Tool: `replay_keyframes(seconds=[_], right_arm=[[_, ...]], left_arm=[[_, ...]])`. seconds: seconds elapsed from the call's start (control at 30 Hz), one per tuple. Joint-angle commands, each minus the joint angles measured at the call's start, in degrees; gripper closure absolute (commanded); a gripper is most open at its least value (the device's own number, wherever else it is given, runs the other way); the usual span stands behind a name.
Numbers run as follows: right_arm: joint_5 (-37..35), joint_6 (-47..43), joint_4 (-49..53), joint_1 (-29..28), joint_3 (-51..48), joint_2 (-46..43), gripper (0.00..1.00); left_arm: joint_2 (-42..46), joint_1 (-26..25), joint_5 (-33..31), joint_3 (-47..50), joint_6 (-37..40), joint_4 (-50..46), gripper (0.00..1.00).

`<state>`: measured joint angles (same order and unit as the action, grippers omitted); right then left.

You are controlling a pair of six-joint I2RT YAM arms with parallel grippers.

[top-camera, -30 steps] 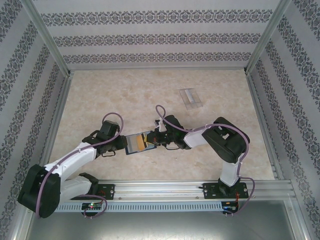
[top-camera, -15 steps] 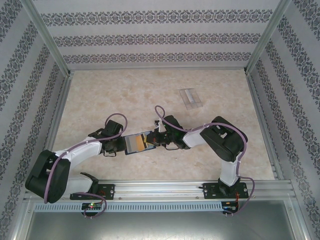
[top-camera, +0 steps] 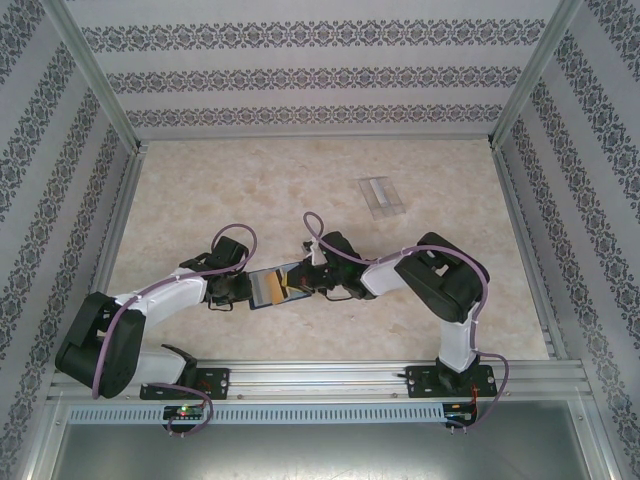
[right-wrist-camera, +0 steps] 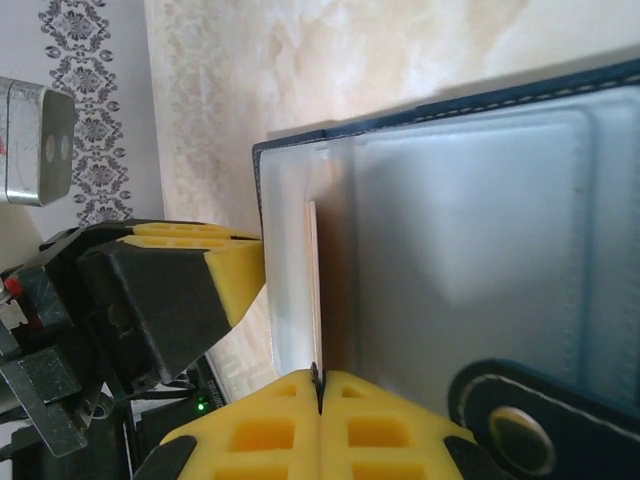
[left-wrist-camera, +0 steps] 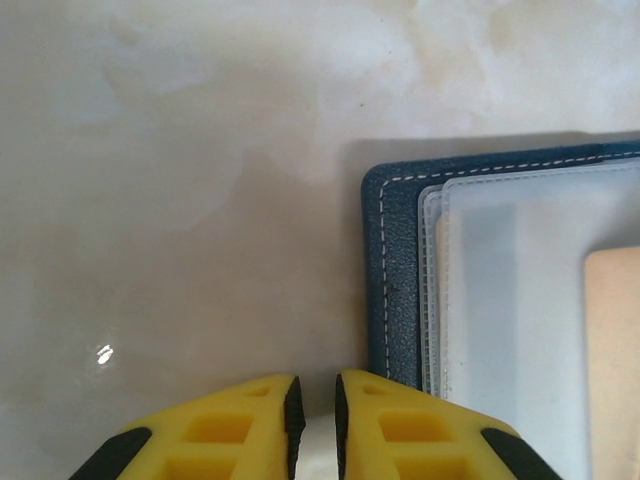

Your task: Put the credit cards into the card holder

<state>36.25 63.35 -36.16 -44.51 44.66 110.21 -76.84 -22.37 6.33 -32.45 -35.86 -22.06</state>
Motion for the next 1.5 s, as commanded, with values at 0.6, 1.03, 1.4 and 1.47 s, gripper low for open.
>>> replay_keyframes(seconds=[0.6,1.03,1.4,1.47], right_arm=[[-3.82,-2.40,-7.32,-0.75,1.65,3.54,1.00],[-8.22,2.64,-12.07,-5.78,0.54,5.70,1.00],[-10.01,2.69,-10.56,-6.89,0.44,5.81,0.96],[-11.63,1.62,-8.84,-6.90,-0.47,4.66,0.94]], left_arm=[[-3.38,-0.53,4.54,1.25,0.72,5.67,0.81],[-3.45,-0.50,5.21,1.43,0.05,6.26,0.83],[-3.08,-0.49,5.92,1.76,-0.81,7.41,0.85],[-3.06,-0.52,5.93,1.73,-0.83,7.30,0.85]])
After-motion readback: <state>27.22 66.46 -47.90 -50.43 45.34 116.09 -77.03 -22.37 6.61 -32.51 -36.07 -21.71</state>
